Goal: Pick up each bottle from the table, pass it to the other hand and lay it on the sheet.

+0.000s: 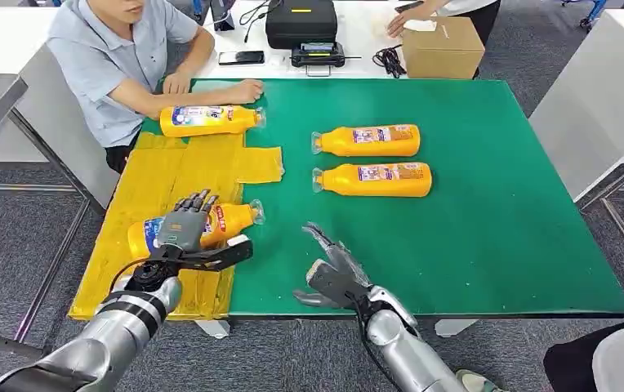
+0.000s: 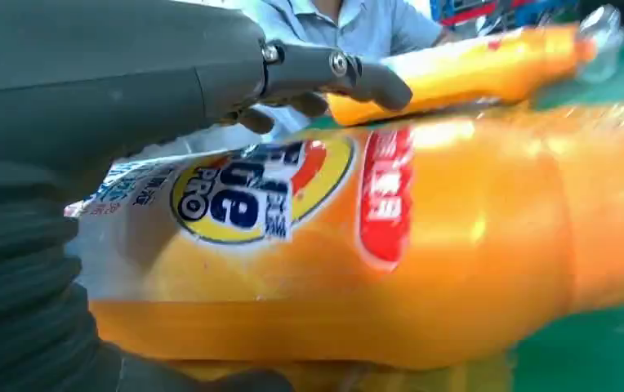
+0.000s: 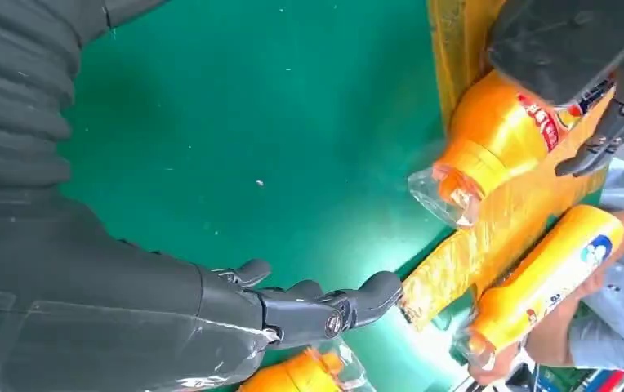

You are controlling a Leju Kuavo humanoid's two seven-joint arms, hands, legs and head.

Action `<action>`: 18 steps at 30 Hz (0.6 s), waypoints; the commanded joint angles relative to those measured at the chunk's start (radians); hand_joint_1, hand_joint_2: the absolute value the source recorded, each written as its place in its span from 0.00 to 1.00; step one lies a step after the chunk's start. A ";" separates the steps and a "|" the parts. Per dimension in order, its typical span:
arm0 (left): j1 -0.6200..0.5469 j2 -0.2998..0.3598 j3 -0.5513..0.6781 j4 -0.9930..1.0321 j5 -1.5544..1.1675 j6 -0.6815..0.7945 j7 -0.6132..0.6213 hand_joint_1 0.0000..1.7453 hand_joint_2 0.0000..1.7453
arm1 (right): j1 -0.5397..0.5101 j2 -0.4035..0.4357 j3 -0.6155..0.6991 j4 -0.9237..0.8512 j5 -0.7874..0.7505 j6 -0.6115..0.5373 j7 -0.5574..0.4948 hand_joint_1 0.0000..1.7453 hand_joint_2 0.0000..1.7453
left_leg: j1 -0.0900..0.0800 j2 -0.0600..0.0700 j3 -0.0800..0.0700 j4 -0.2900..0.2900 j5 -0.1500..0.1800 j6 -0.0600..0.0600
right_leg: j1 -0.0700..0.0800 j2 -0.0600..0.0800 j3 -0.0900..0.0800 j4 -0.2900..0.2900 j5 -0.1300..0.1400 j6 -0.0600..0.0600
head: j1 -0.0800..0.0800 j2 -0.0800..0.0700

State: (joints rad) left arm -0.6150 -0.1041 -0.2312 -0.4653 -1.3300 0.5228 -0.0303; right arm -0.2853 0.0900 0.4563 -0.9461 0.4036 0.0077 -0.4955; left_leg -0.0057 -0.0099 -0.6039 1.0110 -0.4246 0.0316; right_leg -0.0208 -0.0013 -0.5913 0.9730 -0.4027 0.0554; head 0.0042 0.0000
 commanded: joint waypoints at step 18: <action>0.432 -0.158 0.255 -0.763 -0.011 0.175 -0.366 0.00 1.00 | 0.077 0.036 -0.003 -0.014 0.021 -0.079 0.039 0.00 1.00 | 0.002 0.006 -0.001 0.000 -0.004 -0.002 | 0.002 0.005 -0.002 0.000 -0.001 -0.003 | 0.000 0.000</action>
State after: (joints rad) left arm -0.2267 -0.2525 -0.0728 -1.1471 -1.3958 0.7031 -0.3106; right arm -0.1975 0.0897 0.4253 -0.9564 0.4086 -0.0427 -0.5013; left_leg -0.0054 -0.0092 -0.6090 1.0109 -0.4253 0.0315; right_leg -0.0205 -0.0009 -0.5958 0.9729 -0.4030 0.0553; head 0.0042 0.0000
